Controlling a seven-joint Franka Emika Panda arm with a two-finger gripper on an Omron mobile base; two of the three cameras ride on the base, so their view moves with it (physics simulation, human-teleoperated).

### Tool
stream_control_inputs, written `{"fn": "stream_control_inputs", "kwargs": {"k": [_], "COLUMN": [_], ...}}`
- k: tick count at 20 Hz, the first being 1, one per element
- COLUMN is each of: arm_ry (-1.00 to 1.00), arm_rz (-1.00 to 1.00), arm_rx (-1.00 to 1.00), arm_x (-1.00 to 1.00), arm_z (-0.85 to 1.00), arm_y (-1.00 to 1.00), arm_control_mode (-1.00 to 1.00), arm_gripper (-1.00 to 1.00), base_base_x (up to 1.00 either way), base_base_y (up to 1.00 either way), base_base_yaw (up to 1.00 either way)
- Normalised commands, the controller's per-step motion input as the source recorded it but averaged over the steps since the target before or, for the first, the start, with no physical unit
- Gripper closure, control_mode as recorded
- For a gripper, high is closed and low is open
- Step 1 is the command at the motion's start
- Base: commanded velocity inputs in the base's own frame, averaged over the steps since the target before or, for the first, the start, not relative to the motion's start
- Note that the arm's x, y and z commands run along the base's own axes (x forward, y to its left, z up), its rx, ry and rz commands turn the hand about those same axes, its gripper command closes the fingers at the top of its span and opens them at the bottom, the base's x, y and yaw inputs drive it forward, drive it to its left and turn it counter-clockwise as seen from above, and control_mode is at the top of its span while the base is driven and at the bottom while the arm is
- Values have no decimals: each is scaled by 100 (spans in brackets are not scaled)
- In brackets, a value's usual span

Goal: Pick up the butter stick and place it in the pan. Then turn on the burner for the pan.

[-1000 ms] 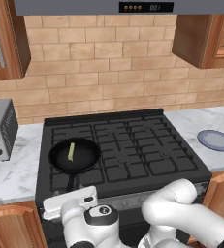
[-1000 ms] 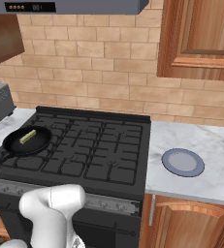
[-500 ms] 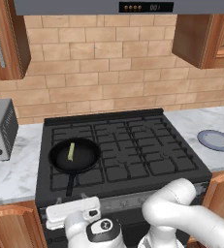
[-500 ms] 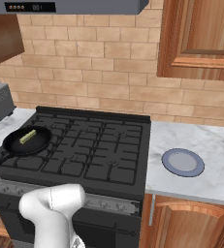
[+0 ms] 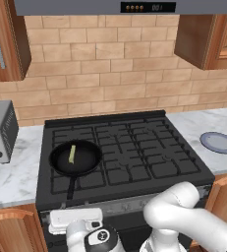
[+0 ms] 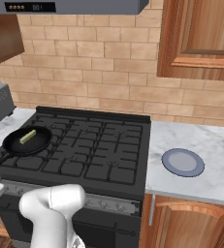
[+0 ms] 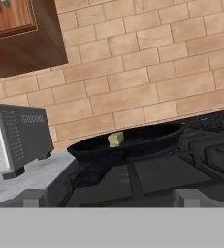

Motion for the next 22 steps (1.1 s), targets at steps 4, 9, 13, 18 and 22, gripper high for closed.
{"fn": "stream_control_inputs", "kwargs": {"k": [4,9,13,18,22], "arm_ry": [0,0,-1,-12,-13], "arm_rz": [-4,0,0,0,0], "arm_rx": [0,-2,-3,0,0], "arm_x": [0,16,12,0,3], "arm_z": [-41,-46,-40,-38,-38], "arm_y": [3,16,18,5,0], "arm_control_mode": [-100,-100,-100,-100,-100], "arm_gripper": [-100,-100,-100,-100,-100], "base_base_x": [0,0,0,0,0], "base_base_y": [0,0,0,0,0], "base_base_yaw": [0,0,0,0,0]}}
